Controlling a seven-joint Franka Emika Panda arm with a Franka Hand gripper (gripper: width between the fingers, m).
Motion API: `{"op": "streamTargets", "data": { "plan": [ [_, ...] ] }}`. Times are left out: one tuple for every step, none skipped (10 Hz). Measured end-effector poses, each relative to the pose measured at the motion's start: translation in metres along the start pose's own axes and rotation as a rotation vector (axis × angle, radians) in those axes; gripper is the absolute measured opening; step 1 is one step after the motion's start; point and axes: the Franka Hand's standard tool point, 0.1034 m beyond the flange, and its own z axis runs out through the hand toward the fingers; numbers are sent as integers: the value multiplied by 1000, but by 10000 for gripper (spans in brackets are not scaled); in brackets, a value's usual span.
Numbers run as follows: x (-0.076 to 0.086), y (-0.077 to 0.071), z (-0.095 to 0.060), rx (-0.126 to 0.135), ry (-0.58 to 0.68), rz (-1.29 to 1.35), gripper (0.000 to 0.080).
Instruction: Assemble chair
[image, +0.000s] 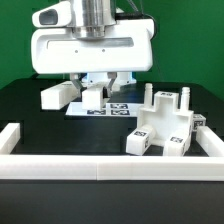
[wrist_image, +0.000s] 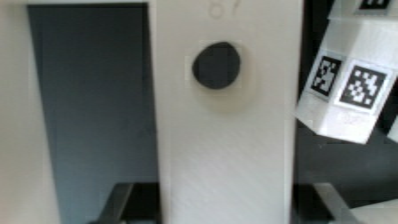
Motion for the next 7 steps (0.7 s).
{"op": "streamTargets", "data": {
  "plan": [
    [-1, 5, 0, 1, -6, 62, 291],
    [-1, 4, -2, 3, -9, 163, 291],
    [-2, 5, -3, 6, -10, 231, 291],
    [-3, 6, -4, 6, -11, 262, 291],
    [-5, 4, -8, 10, -15, 268, 291],
    [-5, -6, -15, 20, -19, 293, 291],
    [-6, -19, -23, 27, -25, 318, 291]
  ]
}}
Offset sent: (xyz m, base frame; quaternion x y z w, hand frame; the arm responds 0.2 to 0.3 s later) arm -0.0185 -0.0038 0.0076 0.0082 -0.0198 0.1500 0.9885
